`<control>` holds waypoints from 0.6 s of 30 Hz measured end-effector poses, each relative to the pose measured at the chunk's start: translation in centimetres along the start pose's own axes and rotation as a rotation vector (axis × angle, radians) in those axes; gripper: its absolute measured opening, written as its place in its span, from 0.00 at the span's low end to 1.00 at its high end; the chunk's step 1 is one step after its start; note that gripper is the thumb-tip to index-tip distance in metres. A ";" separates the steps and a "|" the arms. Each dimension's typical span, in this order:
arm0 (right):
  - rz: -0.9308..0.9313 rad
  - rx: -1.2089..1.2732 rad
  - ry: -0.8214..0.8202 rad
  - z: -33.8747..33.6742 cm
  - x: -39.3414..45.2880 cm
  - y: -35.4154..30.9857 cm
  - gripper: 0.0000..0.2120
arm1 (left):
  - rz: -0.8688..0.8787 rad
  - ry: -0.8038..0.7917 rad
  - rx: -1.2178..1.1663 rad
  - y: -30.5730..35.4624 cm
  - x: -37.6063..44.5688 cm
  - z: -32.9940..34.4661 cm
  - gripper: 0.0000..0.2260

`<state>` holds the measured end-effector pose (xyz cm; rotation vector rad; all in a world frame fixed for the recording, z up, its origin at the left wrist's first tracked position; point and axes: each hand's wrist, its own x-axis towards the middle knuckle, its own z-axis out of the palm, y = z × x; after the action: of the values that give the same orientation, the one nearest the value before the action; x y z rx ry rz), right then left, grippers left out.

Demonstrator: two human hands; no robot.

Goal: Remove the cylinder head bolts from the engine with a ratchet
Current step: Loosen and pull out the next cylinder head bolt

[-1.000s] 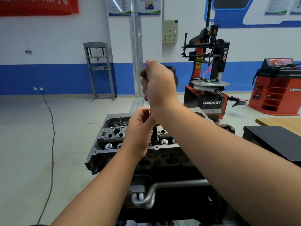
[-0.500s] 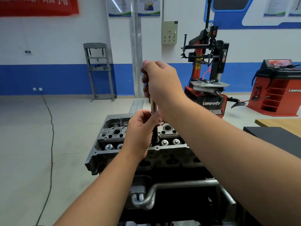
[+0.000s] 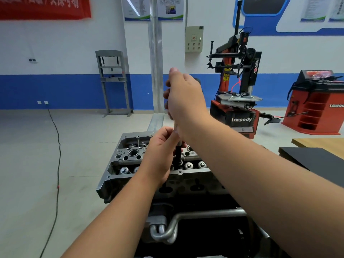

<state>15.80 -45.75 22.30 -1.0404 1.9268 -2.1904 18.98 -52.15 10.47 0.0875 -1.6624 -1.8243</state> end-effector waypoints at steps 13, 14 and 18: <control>0.032 0.260 -0.308 -1.1 0.3 0.2 0.15 | 0.003 -0.041 -0.008 0.1 -0.4 -0.2 0.16; 0.004 0.262 -0.234 -0.9 0.2 0.2 0.13 | 0.005 -0.029 0.001 0.2 -0.3 -0.1 0.15; -0.082 0.083 0.049 -0.2 -0.4 0.1 0.12 | 0.019 0.023 0.027 0.2 -0.2 0.1 0.12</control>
<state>15.98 -45.45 22.08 -1.0812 1.8263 -2.3382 19.17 -51.91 10.58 0.1031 -1.6666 -1.7805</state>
